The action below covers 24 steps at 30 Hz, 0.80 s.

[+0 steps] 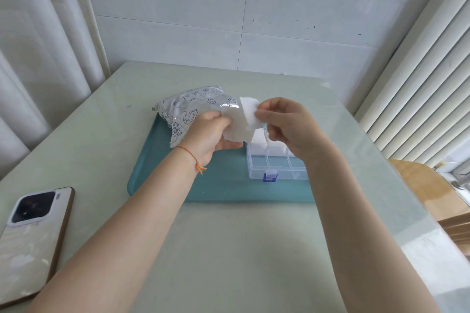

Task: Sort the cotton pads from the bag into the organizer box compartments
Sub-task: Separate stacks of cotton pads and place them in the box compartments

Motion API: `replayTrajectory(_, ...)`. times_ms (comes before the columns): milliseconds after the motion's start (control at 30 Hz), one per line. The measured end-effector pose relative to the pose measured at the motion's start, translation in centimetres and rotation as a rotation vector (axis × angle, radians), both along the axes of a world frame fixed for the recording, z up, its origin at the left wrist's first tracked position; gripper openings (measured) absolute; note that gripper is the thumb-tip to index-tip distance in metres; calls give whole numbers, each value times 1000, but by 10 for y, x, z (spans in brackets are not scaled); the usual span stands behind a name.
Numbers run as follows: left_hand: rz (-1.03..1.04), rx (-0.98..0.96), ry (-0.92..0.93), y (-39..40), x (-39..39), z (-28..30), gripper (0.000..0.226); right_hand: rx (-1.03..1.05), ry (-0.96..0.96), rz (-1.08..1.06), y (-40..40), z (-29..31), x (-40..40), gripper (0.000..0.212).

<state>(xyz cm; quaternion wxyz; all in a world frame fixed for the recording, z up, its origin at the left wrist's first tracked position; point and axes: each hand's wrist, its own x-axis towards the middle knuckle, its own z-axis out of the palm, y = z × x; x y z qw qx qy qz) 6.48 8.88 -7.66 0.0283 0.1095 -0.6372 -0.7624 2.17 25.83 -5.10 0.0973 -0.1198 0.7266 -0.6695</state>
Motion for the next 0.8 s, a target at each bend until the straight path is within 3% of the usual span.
replayTrajectory(233, -124, 151, 11, 1, 0, 4, 23, 398, 314, -94, -19, -6, 6, 14)
replayTrajectory(367, -121, 202, -28, 0, 0, 1, 14, 460, 323, -96, -20, -6, 9, 39)
replayTrajectory(467, -157, 279, -37, -1, 0, 1, 10, 505, 344, -27, -23, -3, 11, 37)
replayTrajectory(600, -290, 452, -27, 3, 2, 1, 24, 591, 391, 105, -27, -4, 16, 34)
replayTrajectory(700, -346, 558, -31, 4, 4, 3, 30, 625, 397, 109, -25, -2, 19, 68)
replayTrajectory(800, -368, 541, -61, 3, 3, 3, 32, 759, 492, 181, -22, 0, 21, 105)
